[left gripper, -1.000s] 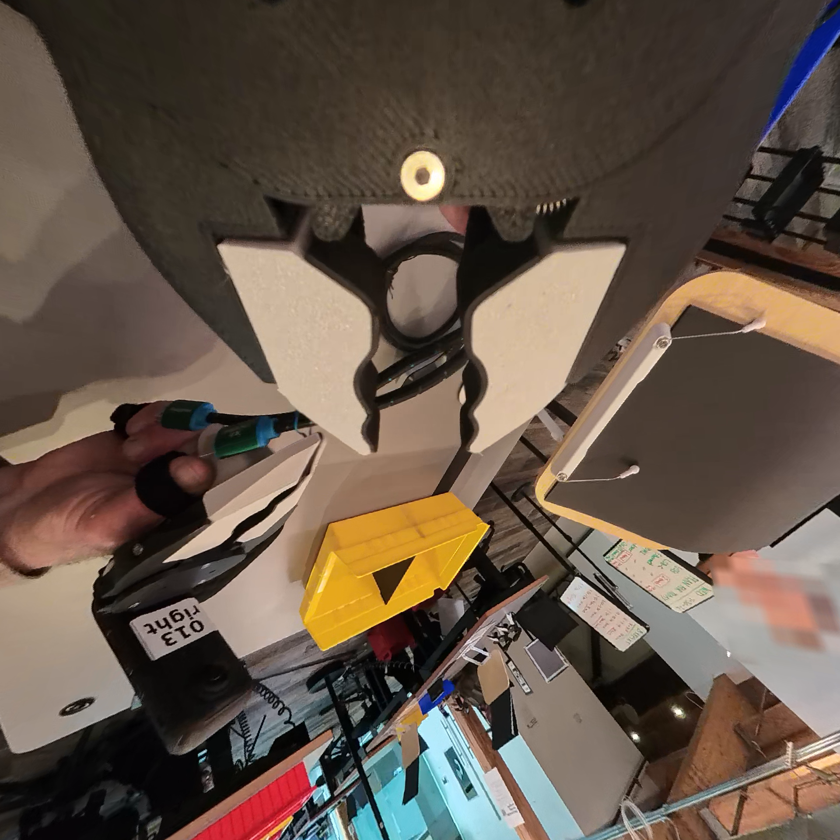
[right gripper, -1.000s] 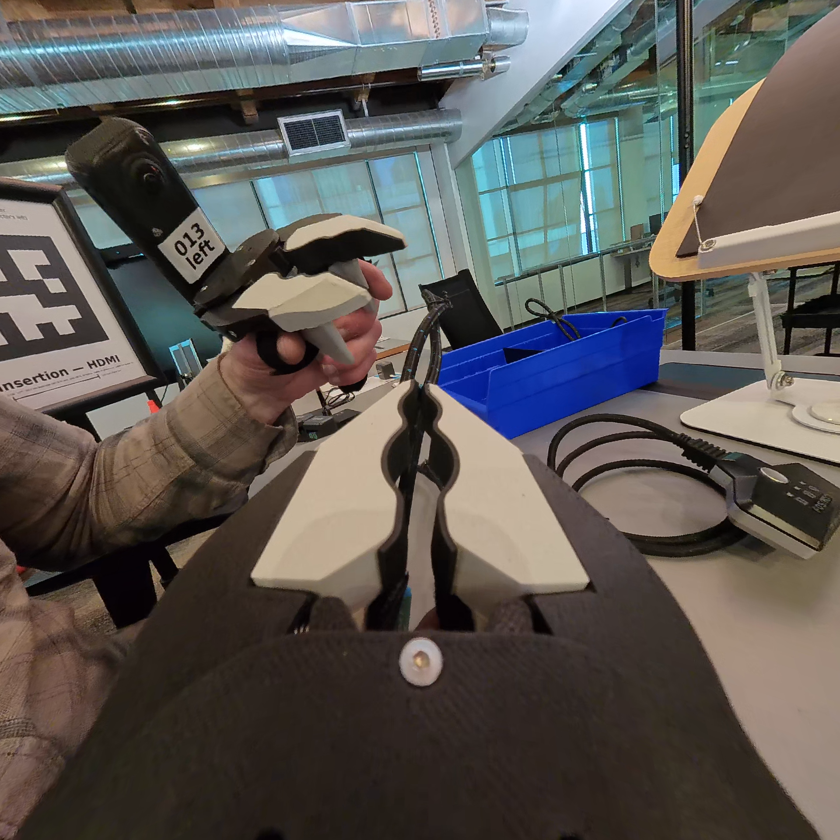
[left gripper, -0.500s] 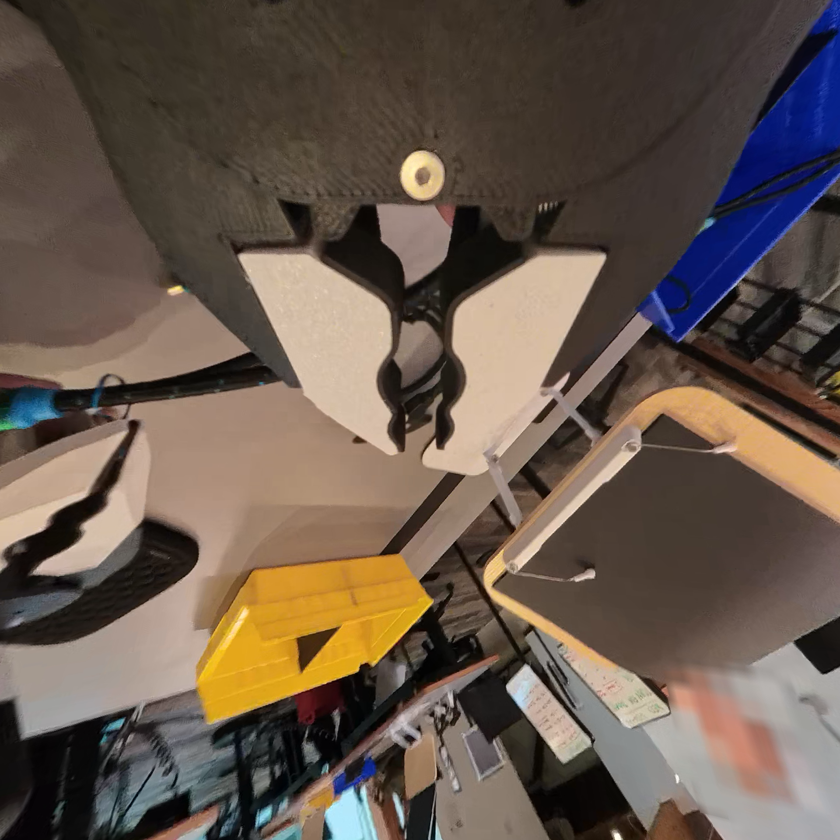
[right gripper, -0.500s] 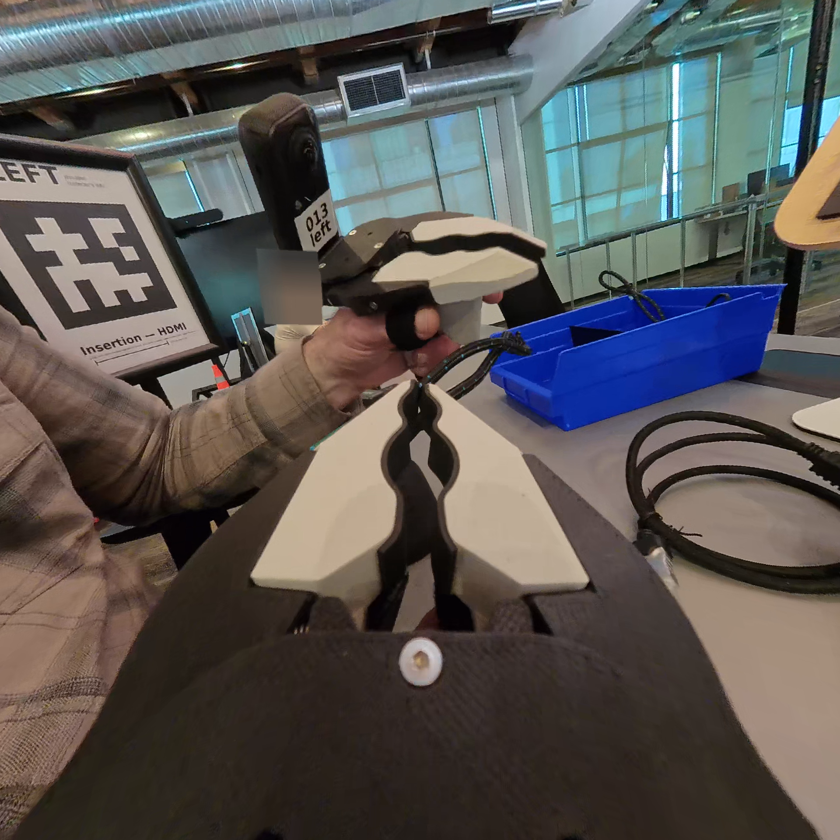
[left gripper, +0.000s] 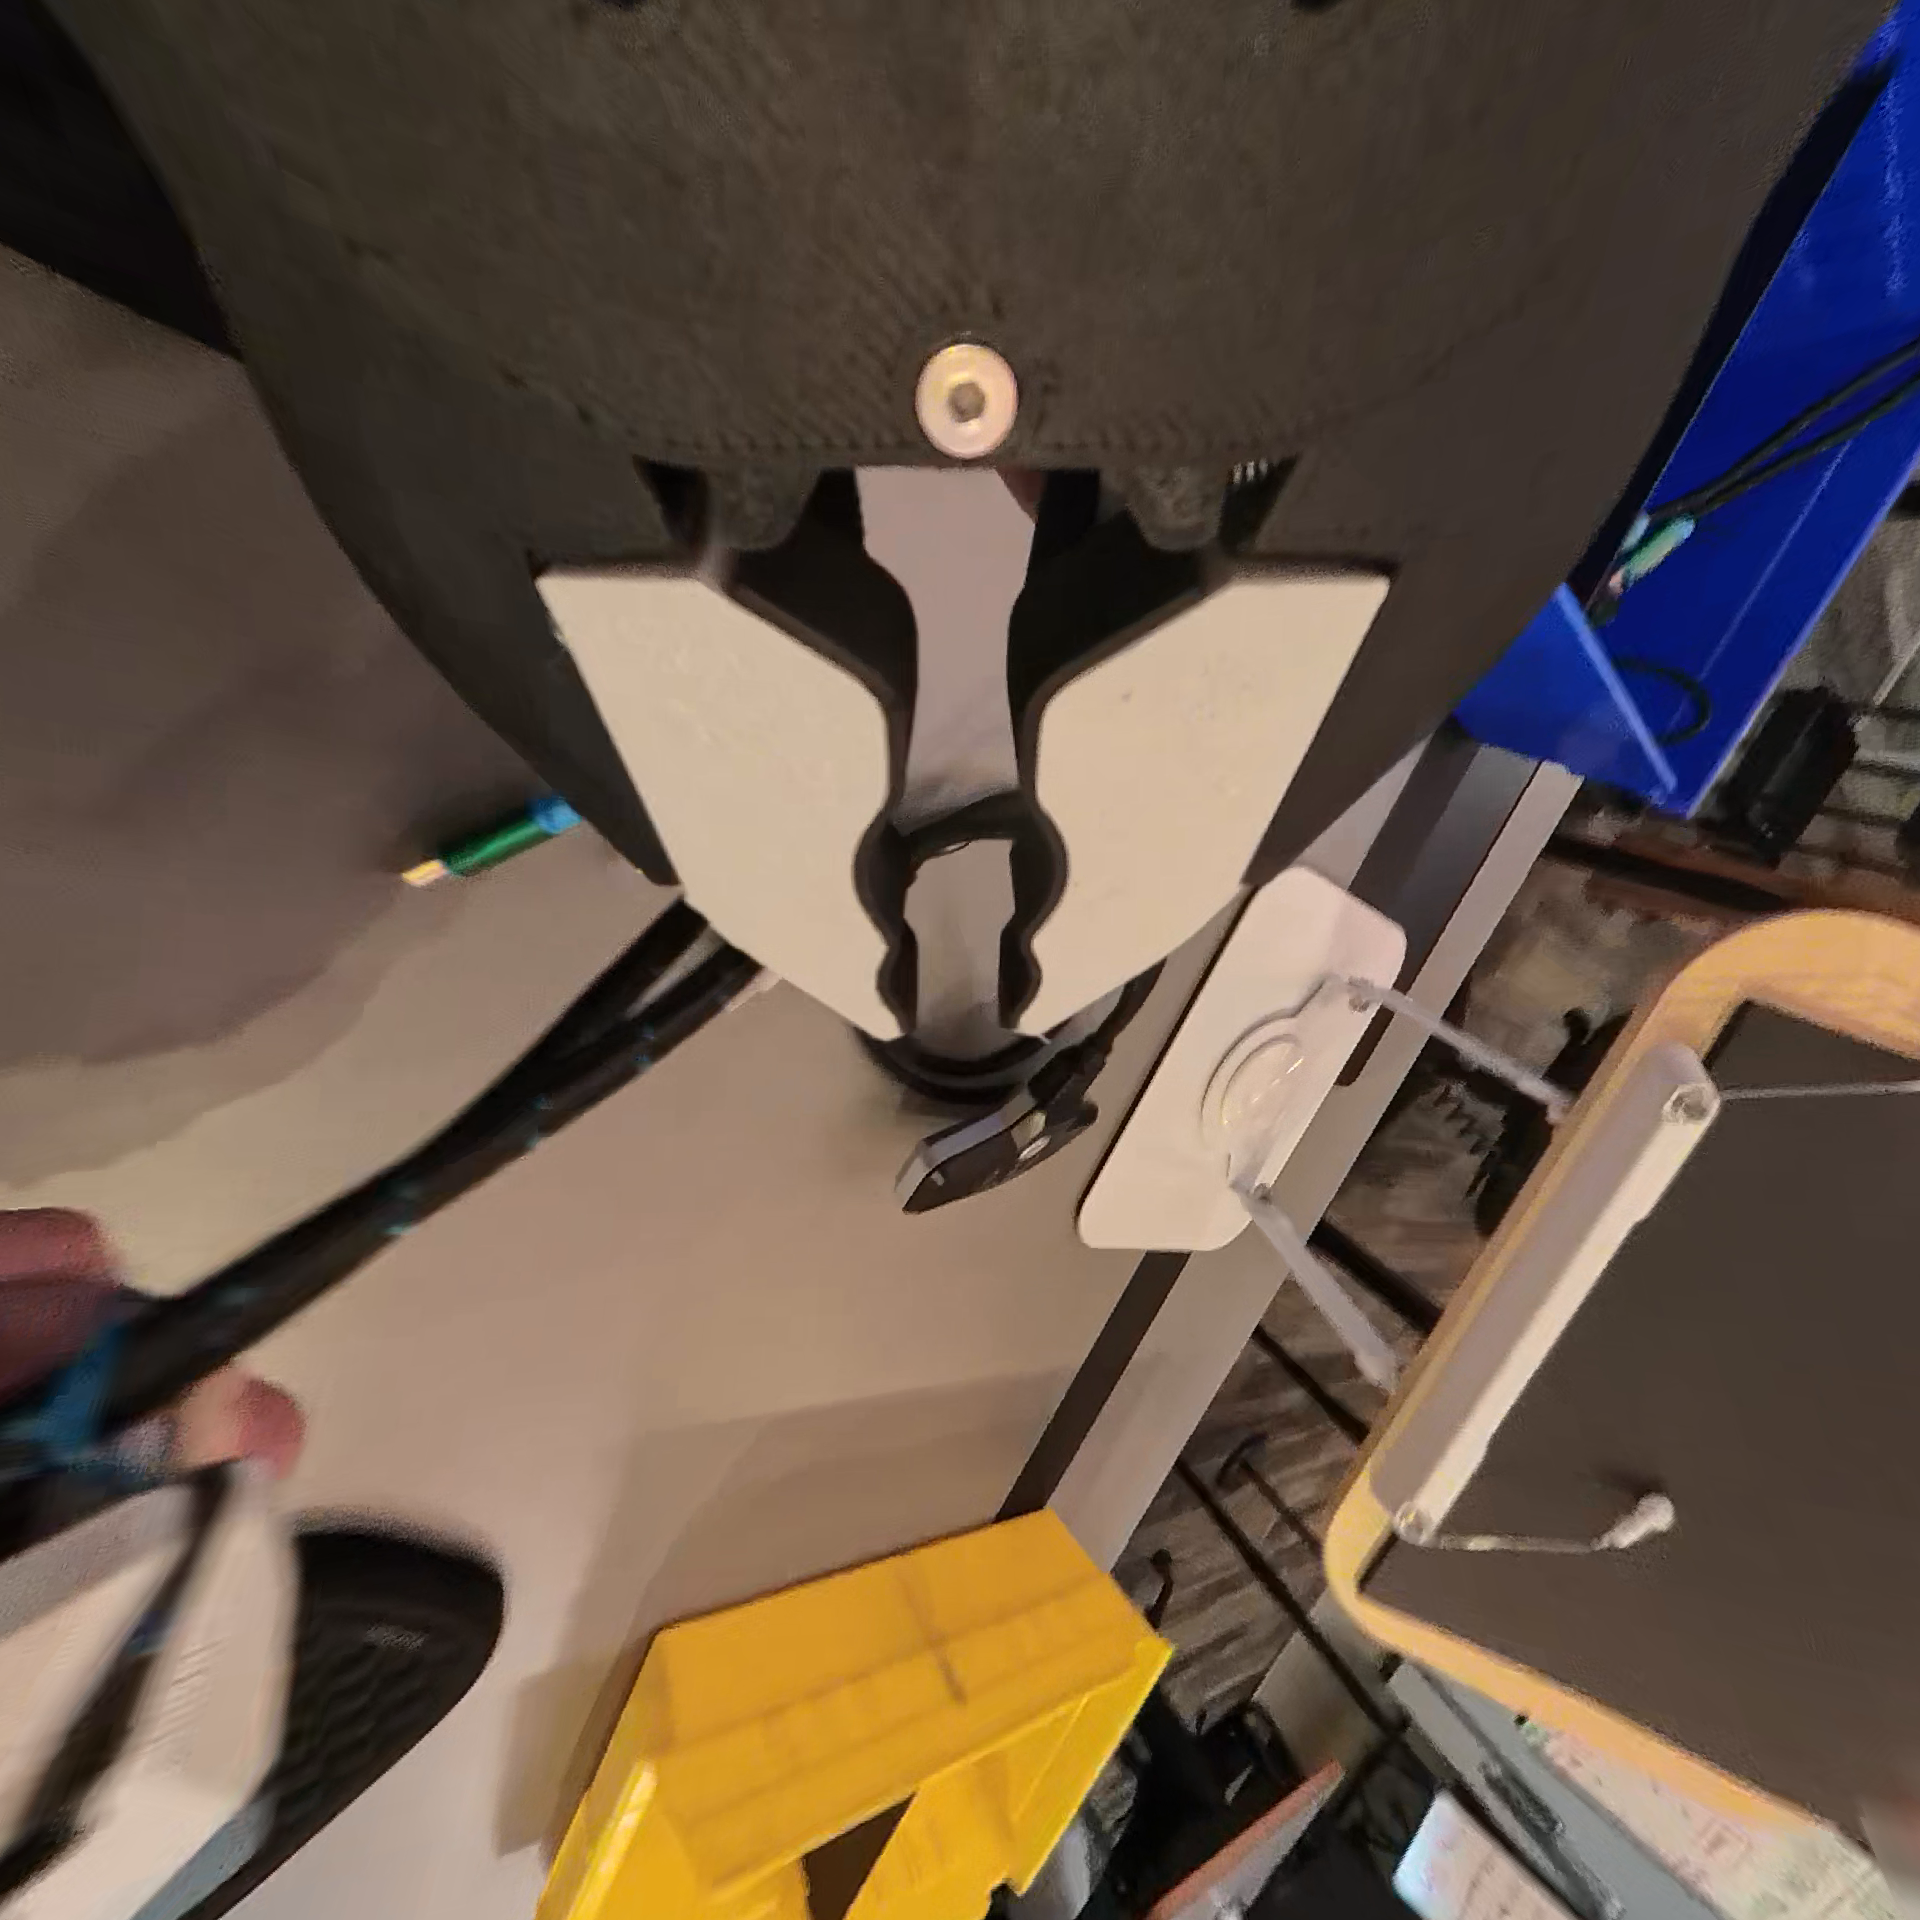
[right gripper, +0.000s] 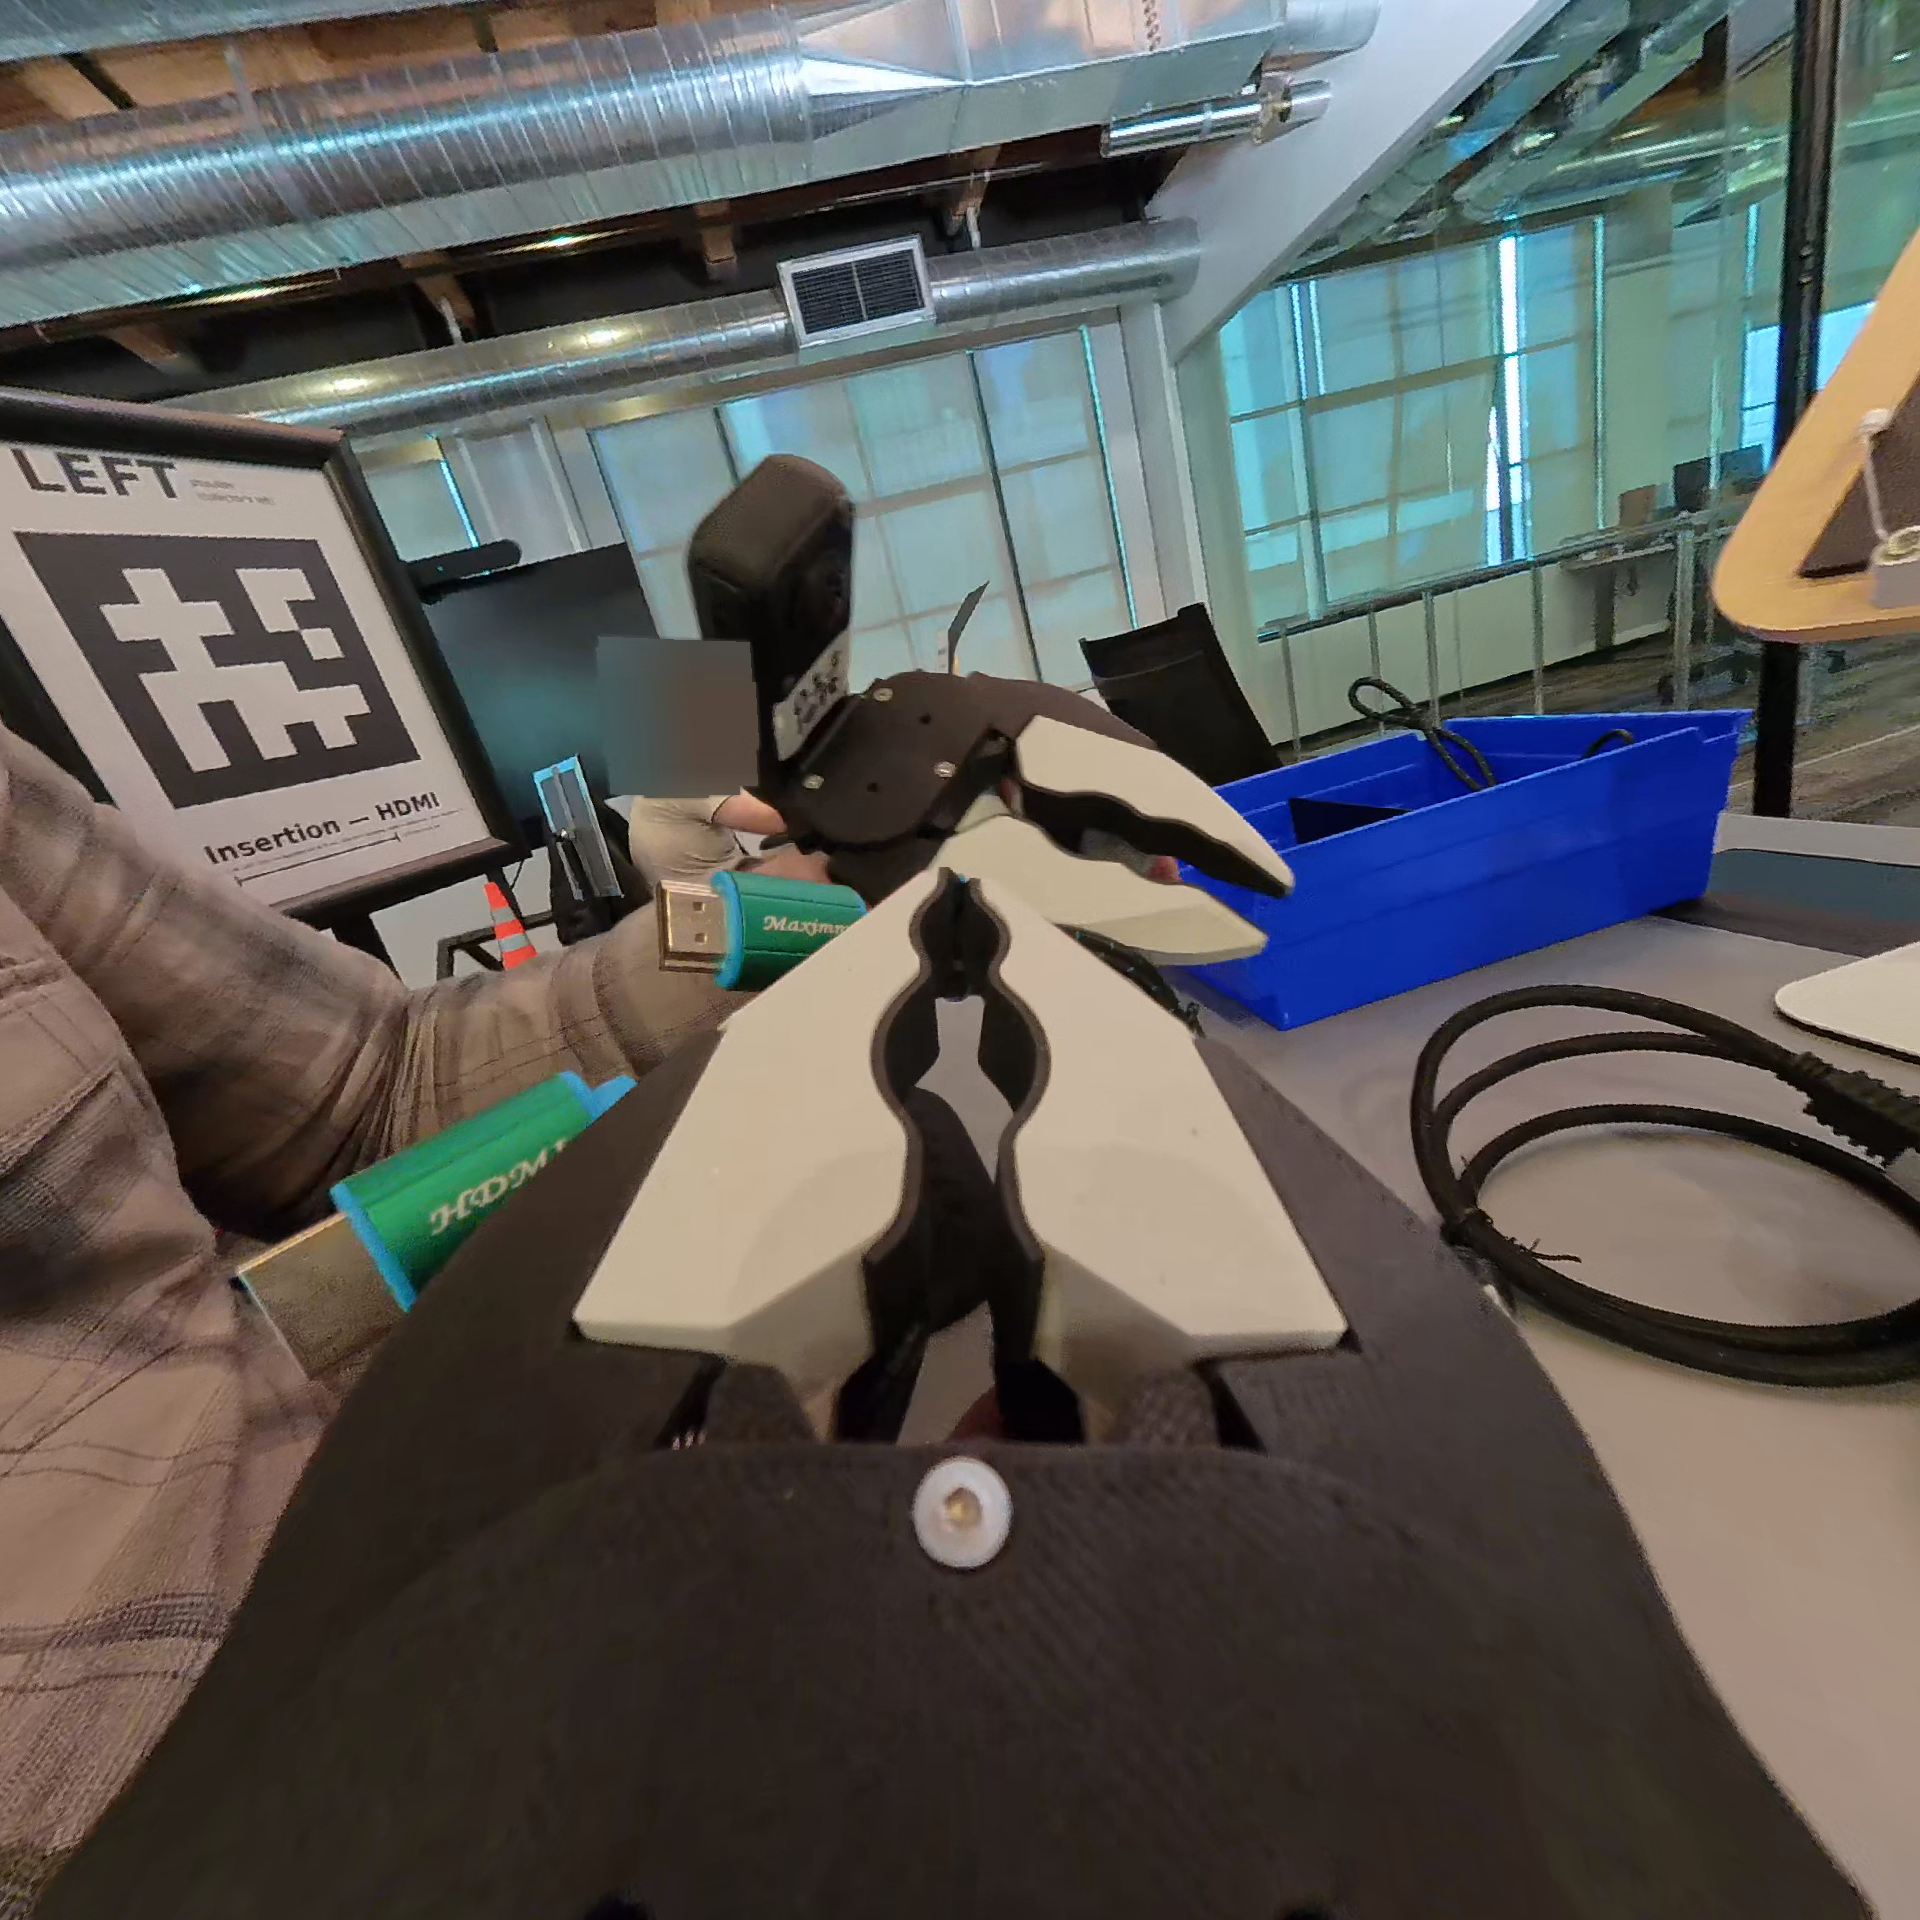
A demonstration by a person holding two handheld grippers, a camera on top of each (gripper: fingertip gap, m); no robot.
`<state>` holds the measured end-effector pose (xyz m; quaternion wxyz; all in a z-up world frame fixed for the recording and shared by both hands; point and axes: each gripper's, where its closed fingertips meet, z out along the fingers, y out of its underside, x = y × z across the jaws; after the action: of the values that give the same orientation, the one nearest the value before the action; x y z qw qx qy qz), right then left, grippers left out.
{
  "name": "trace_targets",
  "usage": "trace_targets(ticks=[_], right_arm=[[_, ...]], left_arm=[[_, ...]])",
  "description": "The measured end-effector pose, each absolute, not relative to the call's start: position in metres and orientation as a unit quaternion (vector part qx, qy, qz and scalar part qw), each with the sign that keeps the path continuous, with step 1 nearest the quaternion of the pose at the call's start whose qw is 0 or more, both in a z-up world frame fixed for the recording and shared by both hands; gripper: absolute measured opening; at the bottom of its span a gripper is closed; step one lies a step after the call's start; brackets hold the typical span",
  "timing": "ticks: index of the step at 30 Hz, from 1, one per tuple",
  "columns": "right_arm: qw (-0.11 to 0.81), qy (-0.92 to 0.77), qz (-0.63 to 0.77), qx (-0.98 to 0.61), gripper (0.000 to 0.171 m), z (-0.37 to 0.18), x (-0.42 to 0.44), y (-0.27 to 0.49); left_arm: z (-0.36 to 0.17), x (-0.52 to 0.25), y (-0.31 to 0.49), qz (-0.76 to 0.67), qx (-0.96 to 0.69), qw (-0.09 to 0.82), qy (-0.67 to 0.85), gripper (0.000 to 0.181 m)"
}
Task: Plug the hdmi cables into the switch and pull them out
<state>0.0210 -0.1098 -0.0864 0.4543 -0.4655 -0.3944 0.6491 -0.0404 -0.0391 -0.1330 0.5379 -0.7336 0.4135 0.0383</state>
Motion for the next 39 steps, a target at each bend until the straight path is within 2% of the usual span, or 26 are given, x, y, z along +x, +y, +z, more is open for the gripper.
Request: trace_targets(ticks=[3, 5, 8, 10, 13, 17, 22, 28, 34, 37, 39], right_arm=[[0.458, -0.38, 0.652, -0.47, 0.0, -0.085, 0.026, -0.102], [0.461, -0.372, 0.654, -0.471, 0.0, -0.084, 0.028, -0.098], [0.465, -0.38, 0.644, -0.474, 0.0, -0.086, 0.027, -0.098], [0.462, -0.398, 0.639, -0.469, 0.0, -0.087, 0.023, -0.105], [0.453, -0.433, 0.63, -0.459, 0.0, -0.091, 0.014, -0.122], [0.445, -0.464, 0.618, -0.452, 0.0, -0.096, 0.006, -0.137], [0.436, -0.464, 0.642, -0.428, 0.0, -0.087, 0.008, -0.148], [0.44, -0.438, 0.659, -0.424, 0.0, -0.077, 0.015, -0.141], [0.448, -0.418, 0.665, -0.426, 0.0, -0.072, 0.023, -0.129], [0.451, -0.405, 0.669, -0.431, 0.0, -0.071, 0.026, -0.123], [0.453, -0.396, 0.67, -0.433, 0.0, -0.07, 0.028, -0.118]], left_arm=[[-0.108, -0.017, -0.064, -0.071, -0.693, 0.564, 0.443, 0.039], [-0.088, -0.011, -0.078, -0.139, -0.677, 0.575, 0.437, 0.047], [-0.048, -0.003, -0.093, -0.228, -0.639, 0.618, 0.398, 0.048], [-0.037, -0.009, -0.08, -0.215, -0.65, 0.642, 0.345, 0.045], [-0.051, -0.022, -0.06, -0.129, -0.667, 0.658, 0.325, 0.038], [-0.097, -0.019, -0.05, 0.008, -0.692, 0.595, 0.409, 0.032], [-0.142, -0.012, -0.048, -0.016, -0.729, 0.532, 0.43, 0.025], [-0.166, 0.008, -0.059, -0.035, -0.718, 0.501, 0.483, 0.019], [-0.173, 0.03, -0.077, -0.074, -0.692, 0.489, 0.526, 0.028], [-0.17, 0.038, -0.084, -0.082, -0.672, 0.496, 0.544, 0.043], [-0.163, 0.042, -0.084, -0.076, -0.66, 0.513, 0.544, 0.061]])
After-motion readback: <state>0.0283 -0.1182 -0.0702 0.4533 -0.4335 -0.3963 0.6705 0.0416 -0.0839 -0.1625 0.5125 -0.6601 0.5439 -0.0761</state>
